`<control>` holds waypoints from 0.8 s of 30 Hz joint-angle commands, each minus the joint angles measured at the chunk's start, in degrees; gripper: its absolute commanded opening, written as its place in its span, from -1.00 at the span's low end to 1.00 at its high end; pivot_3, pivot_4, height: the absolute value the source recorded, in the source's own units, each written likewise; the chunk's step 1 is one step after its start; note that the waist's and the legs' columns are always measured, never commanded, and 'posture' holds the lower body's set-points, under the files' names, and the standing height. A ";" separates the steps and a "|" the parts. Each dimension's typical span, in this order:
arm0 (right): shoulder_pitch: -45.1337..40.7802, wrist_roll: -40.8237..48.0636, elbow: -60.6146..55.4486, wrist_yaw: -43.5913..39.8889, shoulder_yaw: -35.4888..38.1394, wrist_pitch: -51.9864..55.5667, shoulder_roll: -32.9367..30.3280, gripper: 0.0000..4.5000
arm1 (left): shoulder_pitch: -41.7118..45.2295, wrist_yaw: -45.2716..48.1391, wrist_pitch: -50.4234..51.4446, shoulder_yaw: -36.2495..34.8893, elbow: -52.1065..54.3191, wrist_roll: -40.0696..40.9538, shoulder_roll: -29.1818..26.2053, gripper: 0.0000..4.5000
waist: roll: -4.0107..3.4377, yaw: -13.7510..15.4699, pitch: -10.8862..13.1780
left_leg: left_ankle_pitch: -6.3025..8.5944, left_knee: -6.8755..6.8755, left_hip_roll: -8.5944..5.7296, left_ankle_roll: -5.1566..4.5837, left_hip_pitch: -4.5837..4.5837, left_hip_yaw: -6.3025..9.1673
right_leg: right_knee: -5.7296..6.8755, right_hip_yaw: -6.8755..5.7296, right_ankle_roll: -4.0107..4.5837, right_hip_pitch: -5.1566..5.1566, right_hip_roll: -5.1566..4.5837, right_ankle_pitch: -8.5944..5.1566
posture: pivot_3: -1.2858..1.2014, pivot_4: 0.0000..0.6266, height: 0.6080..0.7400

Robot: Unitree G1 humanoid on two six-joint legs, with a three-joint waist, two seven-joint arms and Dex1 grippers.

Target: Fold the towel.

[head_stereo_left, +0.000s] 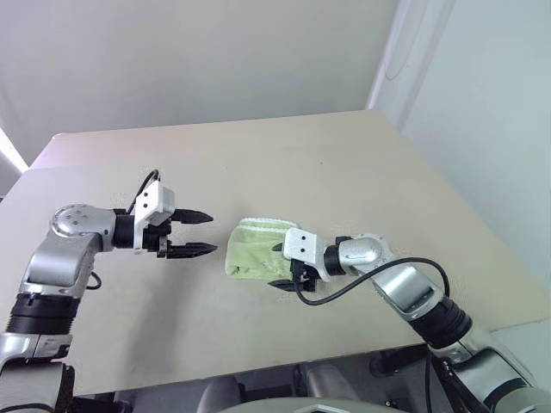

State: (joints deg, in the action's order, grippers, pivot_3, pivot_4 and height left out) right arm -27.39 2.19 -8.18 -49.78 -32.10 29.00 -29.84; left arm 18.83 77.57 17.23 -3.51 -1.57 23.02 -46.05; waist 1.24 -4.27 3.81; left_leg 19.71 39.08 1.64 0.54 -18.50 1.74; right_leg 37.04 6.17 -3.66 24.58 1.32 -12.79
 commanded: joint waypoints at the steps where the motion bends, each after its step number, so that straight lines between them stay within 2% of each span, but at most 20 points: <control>1: -0.34 -3.25 0.33 0.68 -0.58 -3.58 0.57 0.75 | -3.97 -2.24 -1.25 -5.42 3.79 2.71 -0.45 0.54 | 0.00 0.02 0.00 | 0.00 0.00 0.02 0.00 0.01 0.00 | 0.01 0.00 0.00 0.00 0.02 0.00 | 0.03 -1.00 0.57; 7: 0.05 -6.63 2.03 1.49 -1.28 -6.23 1.70 0.75 | -10.49 -4.07 -2.32 -7.99 5.63 2.34 -1.61 0.54 | 0.02 0.19 0.00 | 0.00 0.00 0.04 0.00 0.02 -0.01 | 0.01 0.00 0.03 0.01 0.02 -0.02 | 0.03 -1.00 0.57; 18: -0.91 -14.56 7.94 2.73 -3.12 -12.12 2.55 0.75 | -8.38 -6.69 -2.19 -6.49 4.78 1.75 -1.16 0.54 | 0.04 -0.21 -0.02 | 0.00 0.00 0.05 0.01 0.11 -0.02 | 0.03 -0.02 0.03 -0.03 0.04 -0.01 | 0.03 -1.00 0.57; 22: -0.57 -15.49 8.26 2.82 -2.97 -12.42 3.01 0.36 | -7.86 -7.31 -1.09 -5.97 5.36 2.06 -1.00 0.55 | 0.04 -0.48 -0.02 | 0.00 0.01 0.05 0.01 0.16 -0.02 | 0.04 -0.02 0.03 -0.07 0.04 -0.01 | 0.03 -1.00 0.57; 24: -0.59 -15.88 8.48 3.13 -2.76 -12.34 3.36 0.02 | -7.78 -7.38 -0.95 -5.68 5.37 1.90 -1.02 0.55 | 0.04 -0.61 -0.02 | 0.00 0.02 0.06 0.01 0.16 -0.02 | 0.04 -0.01 0.03 -0.07 0.04 -0.01 | 0.03 -1.00 0.57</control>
State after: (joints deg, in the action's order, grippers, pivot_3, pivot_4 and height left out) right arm -27.53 -11.31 -1.34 -47.68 -35.55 15.99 -26.31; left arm 9.77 70.62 16.14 -9.39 2.00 24.43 -46.70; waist 1.28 -4.88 3.79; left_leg 19.71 39.09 1.69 0.55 -18.35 1.72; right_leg 37.08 6.15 -3.63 24.51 1.36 -12.80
